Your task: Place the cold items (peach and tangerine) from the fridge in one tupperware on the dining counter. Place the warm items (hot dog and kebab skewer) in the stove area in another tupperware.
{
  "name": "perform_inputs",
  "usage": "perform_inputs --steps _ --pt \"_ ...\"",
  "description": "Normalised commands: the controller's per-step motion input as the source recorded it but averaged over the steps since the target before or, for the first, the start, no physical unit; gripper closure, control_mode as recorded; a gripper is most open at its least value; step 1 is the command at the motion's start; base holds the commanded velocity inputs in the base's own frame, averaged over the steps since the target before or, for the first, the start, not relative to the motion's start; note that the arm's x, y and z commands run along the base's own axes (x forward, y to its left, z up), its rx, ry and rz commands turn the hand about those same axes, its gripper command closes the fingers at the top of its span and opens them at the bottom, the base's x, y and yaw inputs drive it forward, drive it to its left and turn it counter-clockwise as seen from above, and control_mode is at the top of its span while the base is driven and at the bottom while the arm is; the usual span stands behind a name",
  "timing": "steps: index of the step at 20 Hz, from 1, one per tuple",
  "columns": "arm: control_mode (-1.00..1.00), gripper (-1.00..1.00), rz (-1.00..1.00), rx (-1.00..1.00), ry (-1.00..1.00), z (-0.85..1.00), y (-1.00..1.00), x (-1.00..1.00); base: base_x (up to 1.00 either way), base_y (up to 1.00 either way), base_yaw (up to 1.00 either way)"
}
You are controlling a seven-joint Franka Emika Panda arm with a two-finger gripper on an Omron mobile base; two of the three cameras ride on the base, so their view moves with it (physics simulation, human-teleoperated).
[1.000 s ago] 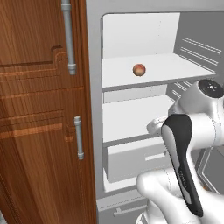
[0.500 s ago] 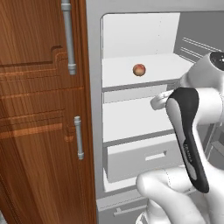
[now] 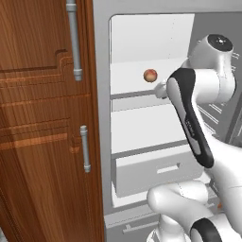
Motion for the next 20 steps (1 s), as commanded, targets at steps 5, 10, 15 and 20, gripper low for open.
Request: perform_inputs --steps 5,10,15,20 --pt "-1.00 -1.00 0.00 0.00 0.00 0.02 0.00 0.60 0.00 0.00 0.00" --pt "-1.00 -1.00 0.00 0.00 0.00 0.00 0.01 0.47 0.00 0.00 0.00" --pt "-1.00 -1.00 0.00 0.00 0.00 0.00 0.10 0.50 0.00 0.00 0.00" --pt "-1.00 -1.00 0.00 0.00 0.00 0.00 0.05 0.47 0.00 0.00 0.00"
